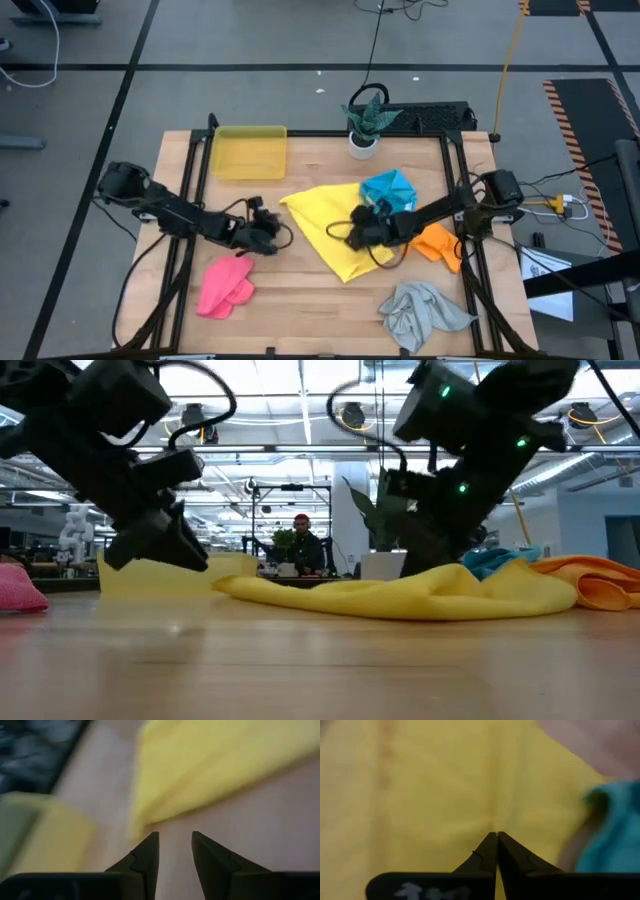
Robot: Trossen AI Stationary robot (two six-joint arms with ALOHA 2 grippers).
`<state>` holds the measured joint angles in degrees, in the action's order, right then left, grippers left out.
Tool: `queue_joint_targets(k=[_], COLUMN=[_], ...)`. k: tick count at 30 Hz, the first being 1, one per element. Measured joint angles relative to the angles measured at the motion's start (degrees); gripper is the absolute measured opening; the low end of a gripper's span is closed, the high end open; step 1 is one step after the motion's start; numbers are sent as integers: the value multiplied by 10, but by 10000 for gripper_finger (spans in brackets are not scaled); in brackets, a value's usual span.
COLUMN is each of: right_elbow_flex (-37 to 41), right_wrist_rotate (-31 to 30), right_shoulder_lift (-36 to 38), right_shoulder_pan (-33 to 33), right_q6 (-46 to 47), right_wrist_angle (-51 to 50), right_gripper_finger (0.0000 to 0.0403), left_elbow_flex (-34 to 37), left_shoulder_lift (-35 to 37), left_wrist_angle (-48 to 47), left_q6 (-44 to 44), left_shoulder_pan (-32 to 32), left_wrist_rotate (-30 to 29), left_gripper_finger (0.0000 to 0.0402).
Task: Fold microfiber towels
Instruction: Fold the yellow microfiber cloth
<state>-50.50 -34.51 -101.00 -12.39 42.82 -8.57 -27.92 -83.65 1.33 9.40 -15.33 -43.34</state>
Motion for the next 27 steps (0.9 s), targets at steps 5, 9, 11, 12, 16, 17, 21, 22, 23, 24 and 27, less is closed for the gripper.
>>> queue_joint_targets(k=[5,9,11,12,16,17,21,22,23,24,27], right_elbow_flex=[0,-2,-2,-2,-2,-1,9,12,15,21,39], right_wrist_rotate=[8,31,30,27,15,16,22,34,47,56,57], right_shoulder_lift=[-10,13,31,40,74,78,75,71,67,63,59], right_shoulder_pan=[-53,-65,-65,-65,-49,-44,-23,-17,-13,-9,-3], right_q6=[-37,-79,-89,-90,-76,-76,-83,-78,-75,-72,-58], right_wrist_angle=[87,100,85,67,11,6,10,10,11,10,9], right_gripper_finger=[2,1,1,1,1,1,0,0,0,0,0], left_elbow_flex=[-1,-2,-3,-2,-2,-2,-5,-6,-6,-4,-8], left_shoulder_lift=[48,60,47,36,-26,-49,-123,-138,-143,-146,-136], left_wrist_angle=[12,132,182,206,290,314,323,321,301,284,225], left_q6=[2,-49,-78,-88,-104,-105,-89,-82,-75,-69,-58], left_shoulder_pan=[28,33,33,33,34,35,48,52,54,56,57], left_wrist_rotate=[0,155,221,238,248,250,254,254,253,251,219], left_gripper_finger=[104,90,81,75,49,42,14,8,5,4,12])
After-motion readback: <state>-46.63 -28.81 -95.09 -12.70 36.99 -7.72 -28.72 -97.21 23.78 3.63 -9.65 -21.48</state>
